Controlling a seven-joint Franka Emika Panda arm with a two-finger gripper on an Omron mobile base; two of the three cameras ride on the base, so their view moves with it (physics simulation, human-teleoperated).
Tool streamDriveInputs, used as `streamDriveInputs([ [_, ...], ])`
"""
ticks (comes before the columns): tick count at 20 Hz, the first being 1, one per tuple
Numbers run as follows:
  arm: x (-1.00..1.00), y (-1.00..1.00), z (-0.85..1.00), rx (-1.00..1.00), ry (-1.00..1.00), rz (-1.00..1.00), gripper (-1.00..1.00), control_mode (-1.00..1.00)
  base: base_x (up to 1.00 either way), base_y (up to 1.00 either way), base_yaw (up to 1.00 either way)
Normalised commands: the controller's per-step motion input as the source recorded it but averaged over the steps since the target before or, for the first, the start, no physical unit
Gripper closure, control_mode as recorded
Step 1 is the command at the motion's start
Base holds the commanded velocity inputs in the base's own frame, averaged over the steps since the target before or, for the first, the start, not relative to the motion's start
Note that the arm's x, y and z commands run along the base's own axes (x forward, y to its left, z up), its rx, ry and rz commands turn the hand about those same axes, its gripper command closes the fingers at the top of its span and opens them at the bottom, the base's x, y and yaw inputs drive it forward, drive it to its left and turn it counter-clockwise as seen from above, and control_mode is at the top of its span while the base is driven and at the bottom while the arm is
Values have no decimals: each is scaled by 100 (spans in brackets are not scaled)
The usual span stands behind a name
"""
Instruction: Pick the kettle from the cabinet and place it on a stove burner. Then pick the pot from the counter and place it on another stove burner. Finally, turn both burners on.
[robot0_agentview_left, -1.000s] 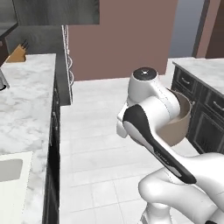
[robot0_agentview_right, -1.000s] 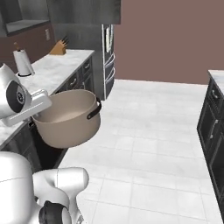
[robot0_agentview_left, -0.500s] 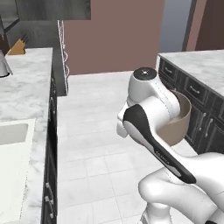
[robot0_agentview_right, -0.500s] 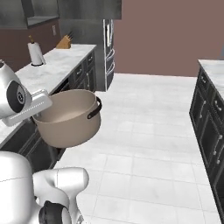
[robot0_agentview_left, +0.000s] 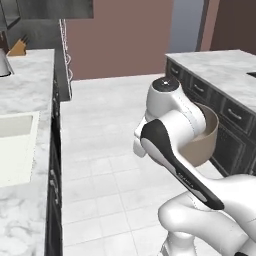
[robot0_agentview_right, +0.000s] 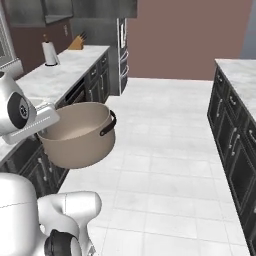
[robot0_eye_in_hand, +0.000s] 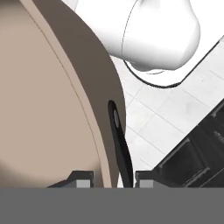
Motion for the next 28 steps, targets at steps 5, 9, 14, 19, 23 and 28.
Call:
streamDriveInputs([
  [5,0,0,0,0,0,0,100,100,-100,-33,-9],
  [9,0,0,0,0,0,0,100,100,-100,-36,-10],
  [14,0,0,0,0,0,0,100,100,-100,-45,-12],
  [19,0,0,0,0,0,0,100,100,-29,-65,-7],
  [23,0,0,0,0,0,0,100,100,3,-74,-1],
  [28,0,0,0,0,0,0,100,100,16,-74,0],
])
